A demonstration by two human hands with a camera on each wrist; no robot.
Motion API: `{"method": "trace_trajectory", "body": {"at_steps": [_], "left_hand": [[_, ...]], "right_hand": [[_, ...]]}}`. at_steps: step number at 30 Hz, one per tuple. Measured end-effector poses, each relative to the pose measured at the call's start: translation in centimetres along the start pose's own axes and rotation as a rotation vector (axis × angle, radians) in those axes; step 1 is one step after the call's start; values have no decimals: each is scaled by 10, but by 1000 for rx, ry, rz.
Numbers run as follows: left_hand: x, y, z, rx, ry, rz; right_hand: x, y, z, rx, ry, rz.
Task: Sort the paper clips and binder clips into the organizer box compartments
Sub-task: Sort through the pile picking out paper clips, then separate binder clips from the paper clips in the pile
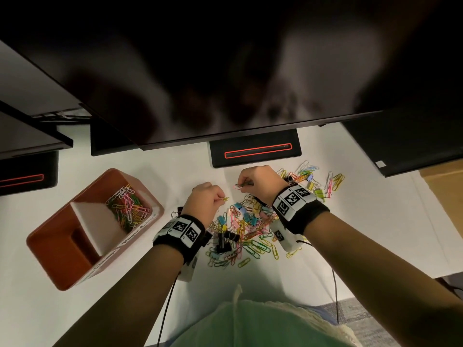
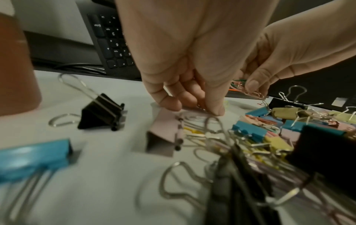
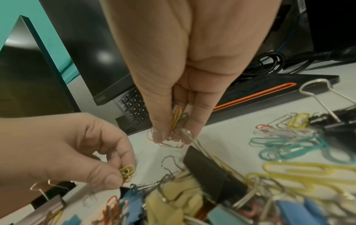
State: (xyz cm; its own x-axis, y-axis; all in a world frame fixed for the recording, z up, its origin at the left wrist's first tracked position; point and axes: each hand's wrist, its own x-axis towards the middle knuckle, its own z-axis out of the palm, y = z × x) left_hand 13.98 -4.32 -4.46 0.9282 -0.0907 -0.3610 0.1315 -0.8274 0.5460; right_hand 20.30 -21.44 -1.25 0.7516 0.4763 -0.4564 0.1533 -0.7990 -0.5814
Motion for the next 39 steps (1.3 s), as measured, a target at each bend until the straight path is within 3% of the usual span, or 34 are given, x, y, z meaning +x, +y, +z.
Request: {"method": "trace_trajectory", "body": {"at_steps": [11, 21, 24, 30, 35, 39], "left_hand": [[-6, 1, 8, -20, 113, -63], [-10, 3, 2, -58, 35, -43], [-20, 3, -14, -116, 98, -34], [-74, -22, -101, -290, 440, -193], [-114, -69, -146, -249, 512, -432], [-121, -93, -145, -283, 397, -490]], "right_hand": [[-6, -7, 2, -6, 5, 4], [-17, -12, 3, -21, 32, -10], [-22, -22, 0, -28, 49, -50], [-7, -93, -4, 5, 123, -263], [20, -185, 34, 47, 81, -455], [35, -223, 71, 48, -23, -421]]}}
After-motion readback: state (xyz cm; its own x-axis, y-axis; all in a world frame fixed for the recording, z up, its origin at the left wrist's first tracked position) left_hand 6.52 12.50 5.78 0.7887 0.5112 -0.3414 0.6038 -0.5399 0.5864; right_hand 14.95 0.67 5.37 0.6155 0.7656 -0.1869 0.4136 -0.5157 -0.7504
